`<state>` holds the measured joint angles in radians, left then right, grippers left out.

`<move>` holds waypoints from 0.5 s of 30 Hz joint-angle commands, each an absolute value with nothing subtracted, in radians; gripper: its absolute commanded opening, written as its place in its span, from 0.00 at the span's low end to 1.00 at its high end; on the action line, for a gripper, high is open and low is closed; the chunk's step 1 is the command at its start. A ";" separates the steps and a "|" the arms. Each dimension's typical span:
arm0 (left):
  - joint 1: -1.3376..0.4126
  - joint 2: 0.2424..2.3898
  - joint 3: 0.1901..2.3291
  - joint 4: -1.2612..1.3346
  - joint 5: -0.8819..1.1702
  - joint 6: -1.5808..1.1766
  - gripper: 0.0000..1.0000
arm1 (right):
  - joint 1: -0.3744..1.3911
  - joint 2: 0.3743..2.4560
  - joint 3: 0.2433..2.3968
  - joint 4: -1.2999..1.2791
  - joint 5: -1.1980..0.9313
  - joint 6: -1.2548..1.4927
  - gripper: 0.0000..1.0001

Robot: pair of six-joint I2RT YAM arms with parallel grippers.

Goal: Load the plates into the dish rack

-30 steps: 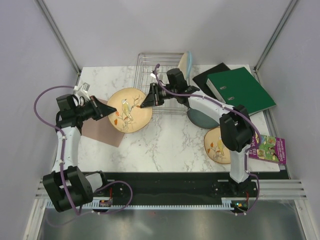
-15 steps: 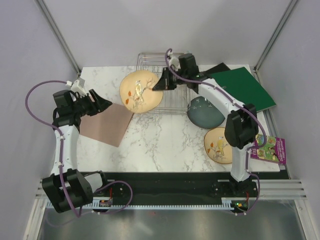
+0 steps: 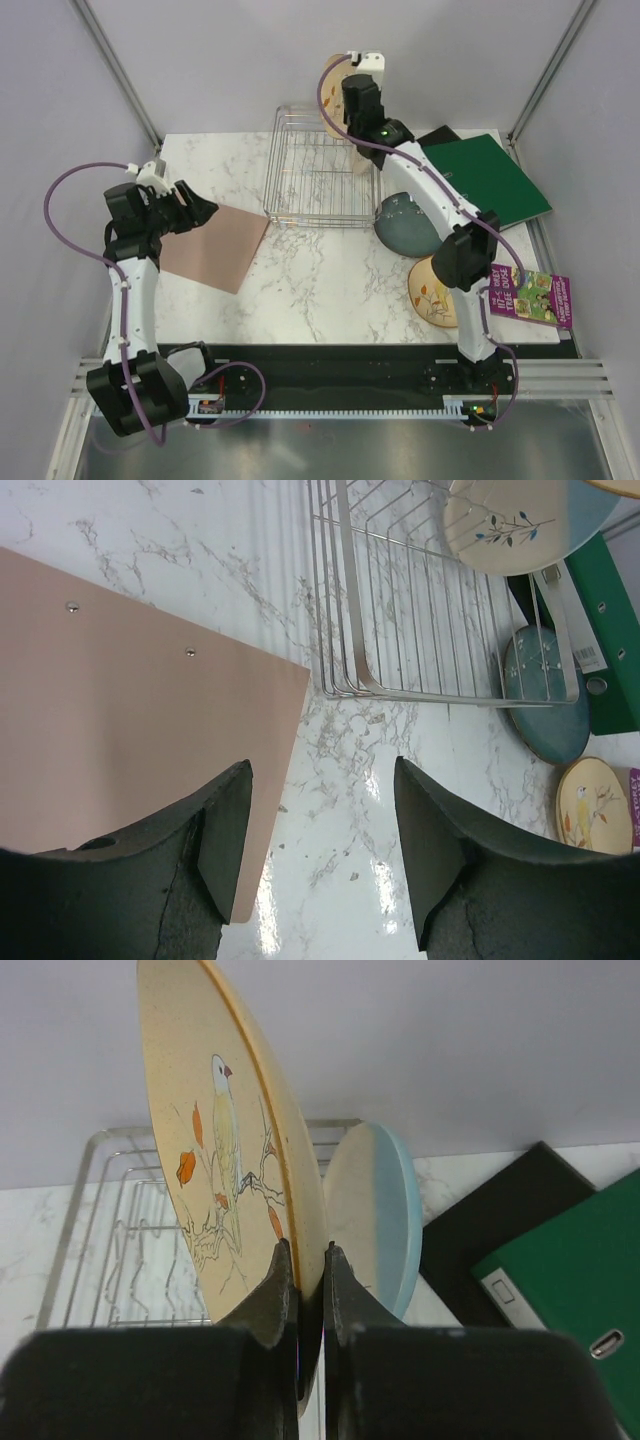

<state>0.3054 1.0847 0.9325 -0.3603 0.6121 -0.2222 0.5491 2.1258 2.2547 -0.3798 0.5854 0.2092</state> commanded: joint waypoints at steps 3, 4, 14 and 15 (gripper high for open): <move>0.301 1.029 0.904 -0.333 0.612 -0.176 0.66 | 0.614 2.198 2.381 -0.241 0.974 0.031 0.00; 0.299 1.028 0.902 -0.330 0.614 -0.175 0.66 | 0.615 2.204 2.388 -0.241 0.989 0.015 0.00; 0.293 1.028 0.874 -0.319 0.632 -0.179 0.66 | 0.612 2.293 2.428 -0.216 1.066 -0.067 0.00; 0.293 1.028 0.873 -0.319 0.634 -0.178 0.66 | 0.614 2.298 2.431 -0.215 1.071 -0.069 0.00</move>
